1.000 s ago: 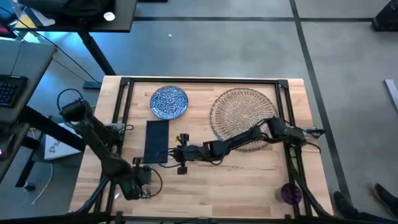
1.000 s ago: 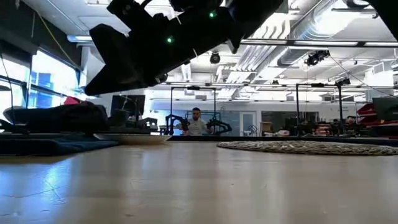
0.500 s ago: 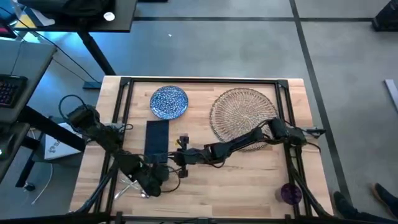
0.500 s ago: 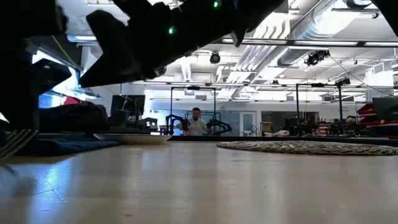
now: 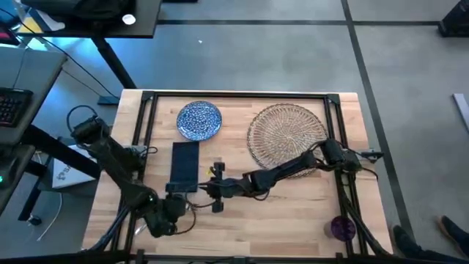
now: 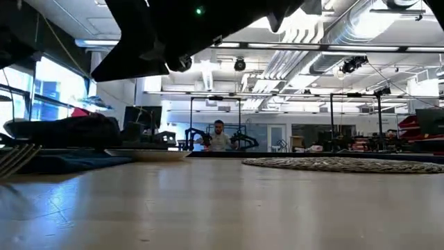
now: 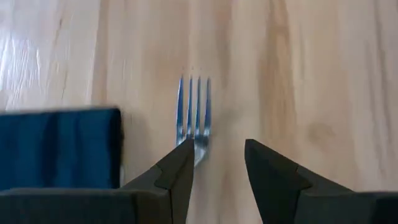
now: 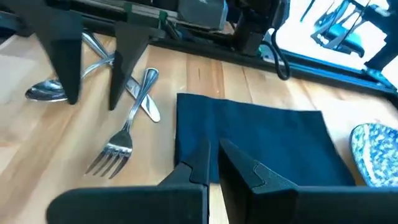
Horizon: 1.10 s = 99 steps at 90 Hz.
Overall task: Set table place
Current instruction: Put the silver fork on the blue table napkin
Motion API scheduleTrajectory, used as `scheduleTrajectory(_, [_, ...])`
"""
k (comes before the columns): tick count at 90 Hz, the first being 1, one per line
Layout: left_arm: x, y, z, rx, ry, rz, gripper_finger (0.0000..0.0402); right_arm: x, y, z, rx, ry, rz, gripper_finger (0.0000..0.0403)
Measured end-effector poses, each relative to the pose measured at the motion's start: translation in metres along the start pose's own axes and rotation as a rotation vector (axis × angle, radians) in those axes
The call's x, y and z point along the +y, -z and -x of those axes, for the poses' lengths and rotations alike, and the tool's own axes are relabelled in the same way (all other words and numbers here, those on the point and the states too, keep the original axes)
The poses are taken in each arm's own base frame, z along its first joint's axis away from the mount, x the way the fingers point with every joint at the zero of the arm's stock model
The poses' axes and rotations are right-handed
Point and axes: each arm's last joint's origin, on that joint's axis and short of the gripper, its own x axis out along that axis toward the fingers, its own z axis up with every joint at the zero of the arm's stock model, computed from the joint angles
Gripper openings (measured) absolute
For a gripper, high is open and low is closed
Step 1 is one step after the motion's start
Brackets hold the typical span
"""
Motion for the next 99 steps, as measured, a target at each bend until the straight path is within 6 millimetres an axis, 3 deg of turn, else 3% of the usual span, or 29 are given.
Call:
scheduleTrajectory(22, [0.014, 0.026, -0.019, 0.01, -0.021, 0.073, 0.0124, 0.015, -0.001, 0.006, -0.01, -0.034, 0.007, 0.0])
scheduleTrajectory(45, [0.023, 0.041, -0.033, -0.026, 0.021, 0.062, 0.0124, 0.015, -0.002, 0.006, -0.014, -0.032, -0.024, 0.0])
scheduleTrajectory(99, [0.025, 0.082, -0.041, -0.211, 0.022, -0.017, 0.011, 0.013, -0.001, 0.005, -0.009, -0.028, -0.027, 0.0])
